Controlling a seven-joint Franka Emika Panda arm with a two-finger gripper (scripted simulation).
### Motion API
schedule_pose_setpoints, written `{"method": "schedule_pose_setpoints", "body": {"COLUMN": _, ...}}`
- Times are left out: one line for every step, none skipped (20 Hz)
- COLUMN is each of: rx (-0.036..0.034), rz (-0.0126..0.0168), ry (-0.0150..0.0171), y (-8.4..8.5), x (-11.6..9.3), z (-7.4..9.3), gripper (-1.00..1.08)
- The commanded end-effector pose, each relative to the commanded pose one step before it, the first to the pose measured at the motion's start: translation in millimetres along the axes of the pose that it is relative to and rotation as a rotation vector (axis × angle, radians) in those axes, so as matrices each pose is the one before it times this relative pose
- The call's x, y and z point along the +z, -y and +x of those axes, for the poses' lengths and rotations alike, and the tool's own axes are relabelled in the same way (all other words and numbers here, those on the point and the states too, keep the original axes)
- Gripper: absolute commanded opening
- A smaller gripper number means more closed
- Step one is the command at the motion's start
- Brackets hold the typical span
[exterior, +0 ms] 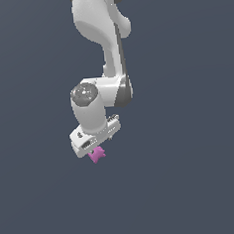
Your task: Pick up the object and move it to a goal position.
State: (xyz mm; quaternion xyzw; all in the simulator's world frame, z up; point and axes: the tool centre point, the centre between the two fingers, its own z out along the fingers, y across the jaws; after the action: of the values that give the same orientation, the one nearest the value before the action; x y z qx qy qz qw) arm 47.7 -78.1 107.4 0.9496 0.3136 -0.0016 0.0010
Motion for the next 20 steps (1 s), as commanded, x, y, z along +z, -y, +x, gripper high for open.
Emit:
{"method": "schedule_pose_setpoints", "body": {"rx": -0.03424, "rz": 0.00013, "ry": -0.0015, "y": -9.5, "x": 5.51, "z": -4.08, "gripper": 1.0}}
{"method": "schedule_pose_setpoints", "body": {"rx": -0.01064, "rz": 0.0001, "ry": -0.00035, "y": -3.09, "x": 1.87, "z": -1.64, "gripper": 1.0}}
{"method": "schedule_pose_setpoints", "body": {"rx": -0.00971, "rz": 0.00009, "ry": -0.00033, "y": -2.79, "x": 1.72, "z": -1.55, "gripper": 1.0}}
{"method": "schedule_pose_setpoints", "body": {"rx": -0.00877, "rz": 0.00008, "ry": -0.0003, "y": -2.51, "x": 1.56, "z": -1.45, "gripper": 1.0}}
{"method": "schedule_pose_setpoints", "body": {"rx": -0.00785, "rz": 0.00007, "ry": -0.00027, "y": -2.22, "x": 1.4, "z": -1.33, "gripper": 1.0}}
{"method": "schedule_pose_setpoints", "body": {"rx": -0.00692, "rz": 0.00006, "ry": -0.00024, "y": -1.95, "x": 1.23, "z": -1.2, "gripper": 1.0}}
{"method": "schedule_pose_setpoints", "body": {"rx": -0.006, "rz": 0.00005, "ry": -0.00021, "y": -1.68, "x": 1.07, "z": -1.06, "gripper": 1.0}}
{"method": "schedule_pose_setpoints", "body": {"rx": -0.00507, "rz": 0.00004, "ry": -0.00018, "y": -1.41, "x": 0.91, "z": -0.91, "gripper": 1.0}}
{"method": "schedule_pose_setpoints", "body": {"rx": -0.00414, "rz": 0.00003, "ry": -0.00015, "y": -1.15, "x": 0.74, "z": -0.76, "gripper": 1.0}}
{"method": "schedule_pose_setpoints", "body": {"rx": -0.00324, "rz": 0.00003, "ry": -0.00012, "y": -0.88, "x": 0.58, "z": -0.59, "gripper": 1.0}}
{"method": "schedule_pose_setpoints", "body": {"rx": -0.00229, "rz": 0.00002, "ry": -0.00008, "y": -0.64, "x": 0.41, "z": -0.44, "gripper": 1.0}}
{"method": "schedule_pose_setpoints", "body": {"rx": -0.00138, "rz": 0.00001, "ry": -0.00005, "y": -0.38, "x": 0.25, "z": -0.26, "gripper": 1.0}}
{"method": "schedule_pose_setpoints", "body": {"rx": -0.00049, "rz": 0.0, "ry": -0.00002, "y": -0.11, "x": 0.08, "z": -0.07, "gripper": 1.0}}
{"method": "schedule_pose_setpoints", "body": {"rx": 0.0038, "rz": 0.00019, "ry": 0.00052, "y": 0.52, "x": -0.27, "z": 0.0, "gripper": 1.0}}
{"method": "schedule_pose_setpoints", "body": {"rx": 0.0, "rz": 0.0, "ry": 0.0, "y": -0.01, "x": 0.4, "z": -0.02, "gripper": 1.0}}
{"method": "schedule_pose_setpoints", "body": {"rx": 0.0, "rz": 0.0, "ry": 0.0, "y": -0.03, "x": 1.19, "z": -0.06, "gripper": 1.0}}
{"method": "schedule_pose_setpoints", "body": {"rx": 0.0, "rz": 0.0, "ry": 0.0, "y": -0.05, "x": 1.97, "z": -0.11, "gripper": 1.0}}
{"method": "schedule_pose_setpoints", "body": {"rx": -0.00048, "rz": -0.00003, "ry": -0.00006, "y": 0.14, "x": 2.71, "z": 0.1, "gripper": 1.0}}
{"method": "schedule_pose_setpoints", "body": {"rx": 0.0, "rz": 0.0, "ry": 0.0, "y": -0.08, "x": 3.52, "z": -0.2, "gripper": 1.0}}
{"method": "schedule_pose_setpoints", "body": {"rx": -0.00068, "rz": -0.00003, "ry": -0.00008, "y": 0.21, "x": 4.23, "z": 0.1, "gripper": 1.0}}
